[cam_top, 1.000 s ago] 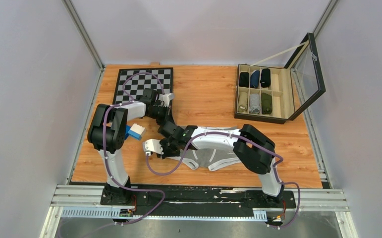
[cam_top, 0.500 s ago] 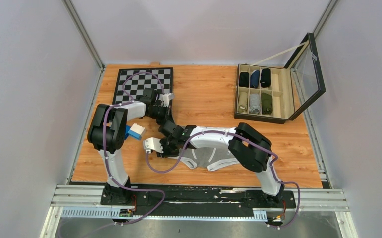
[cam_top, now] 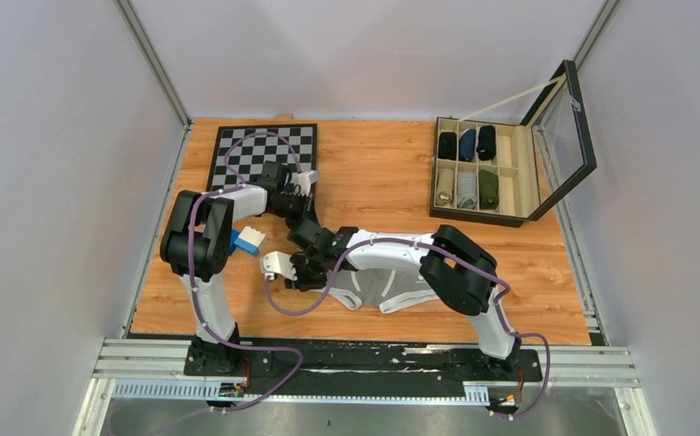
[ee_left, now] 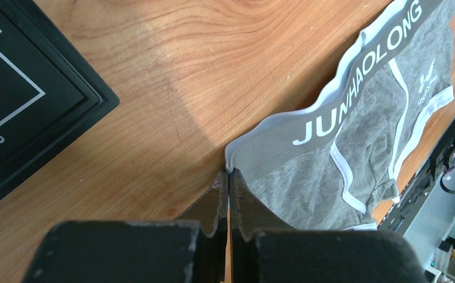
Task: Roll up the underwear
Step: Fold the underwear at the center of the board.
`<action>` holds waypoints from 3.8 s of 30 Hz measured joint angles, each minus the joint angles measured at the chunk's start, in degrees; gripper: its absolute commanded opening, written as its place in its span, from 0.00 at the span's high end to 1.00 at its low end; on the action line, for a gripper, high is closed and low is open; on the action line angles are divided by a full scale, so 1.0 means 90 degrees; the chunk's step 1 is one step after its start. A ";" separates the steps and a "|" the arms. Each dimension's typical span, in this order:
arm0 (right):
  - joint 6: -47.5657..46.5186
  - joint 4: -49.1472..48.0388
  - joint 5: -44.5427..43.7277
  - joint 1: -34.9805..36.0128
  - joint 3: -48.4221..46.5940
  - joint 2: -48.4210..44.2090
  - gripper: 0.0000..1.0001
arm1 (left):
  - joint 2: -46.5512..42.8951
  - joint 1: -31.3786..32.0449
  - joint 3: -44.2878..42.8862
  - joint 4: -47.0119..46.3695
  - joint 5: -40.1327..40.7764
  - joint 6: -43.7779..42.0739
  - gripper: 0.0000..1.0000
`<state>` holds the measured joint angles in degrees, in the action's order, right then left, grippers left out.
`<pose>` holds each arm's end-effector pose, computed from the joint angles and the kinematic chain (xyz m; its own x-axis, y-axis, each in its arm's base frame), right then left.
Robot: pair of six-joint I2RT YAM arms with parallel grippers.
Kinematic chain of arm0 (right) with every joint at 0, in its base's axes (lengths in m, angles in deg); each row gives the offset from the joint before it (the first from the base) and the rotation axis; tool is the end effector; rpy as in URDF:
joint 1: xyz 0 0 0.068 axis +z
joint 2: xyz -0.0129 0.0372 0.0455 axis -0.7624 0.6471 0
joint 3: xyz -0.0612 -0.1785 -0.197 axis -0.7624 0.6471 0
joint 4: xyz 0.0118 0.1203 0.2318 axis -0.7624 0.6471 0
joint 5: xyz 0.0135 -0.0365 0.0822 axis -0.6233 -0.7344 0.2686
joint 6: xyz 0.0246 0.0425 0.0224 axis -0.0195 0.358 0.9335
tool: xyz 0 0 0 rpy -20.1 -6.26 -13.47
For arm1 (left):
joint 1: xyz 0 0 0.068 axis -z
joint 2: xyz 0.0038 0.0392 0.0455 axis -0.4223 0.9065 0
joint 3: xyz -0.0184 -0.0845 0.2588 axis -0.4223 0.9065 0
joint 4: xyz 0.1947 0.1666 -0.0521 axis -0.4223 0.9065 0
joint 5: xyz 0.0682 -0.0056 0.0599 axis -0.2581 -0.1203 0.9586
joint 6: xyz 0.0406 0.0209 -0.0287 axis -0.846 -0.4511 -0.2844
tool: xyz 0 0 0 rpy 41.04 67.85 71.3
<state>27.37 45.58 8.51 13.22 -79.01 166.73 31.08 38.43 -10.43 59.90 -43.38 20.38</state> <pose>0.1867 0.3949 0.1639 0.2683 -0.7452 -0.6105 -0.9548 -0.2897 -0.0660 0.3503 -0.1075 0.1355 -0.9073 0.1552 -0.3908 0.3829 0.6888 -0.6155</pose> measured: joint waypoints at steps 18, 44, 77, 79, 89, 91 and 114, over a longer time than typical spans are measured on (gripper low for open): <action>-0.0510 0.0345 0.0151 0.0027 -0.0330 0.0158 0.70 | -0.0010 0.0000 0.0000 0.0058 0.0007 0.0000 1.00; -0.1069 0.0449 -0.0029 0.0029 -0.0483 0.0359 0.74 | -0.0027 -0.0005 0.0000 0.0134 0.0019 -0.0063 1.00; -0.1022 0.1056 0.0469 0.0131 -0.1107 0.0527 1.00 | -0.0245 -0.0321 -0.0138 0.0772 0.0117 -0.0287 1.00; -0.0964 0.1098 0.0600 0.0185 -0.1299 0.0527 1.00 | -0.0457 -0.0384 -0.0138 0.0884 0.0114 -0.0313 1.00; -0.0634 0.1025 0.0947 0.0236 -0.1868 0.0493 1.00 | -0.1387 -0.0415 -0.0527 0.1479 0.0114 -0.0410 1.00; -0.0595 0.1025 0.0974 0.0219 -0.1868 0.0469 1.00 | -0.1387 -0.0415 -0.0629 0.1540 0.0092 -0.0342 1.00; 0.0114 0.1188 0.2064 -0.1146 0.0238 -0.1872 1.00 | -0.0408 0.0923 -0.1683 0.0352 -0.0306 0.2596 1.00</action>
<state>28.40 56.27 27.09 2.90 -76.86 149.88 27.41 46.74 -25.58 63.07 -46.14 43.75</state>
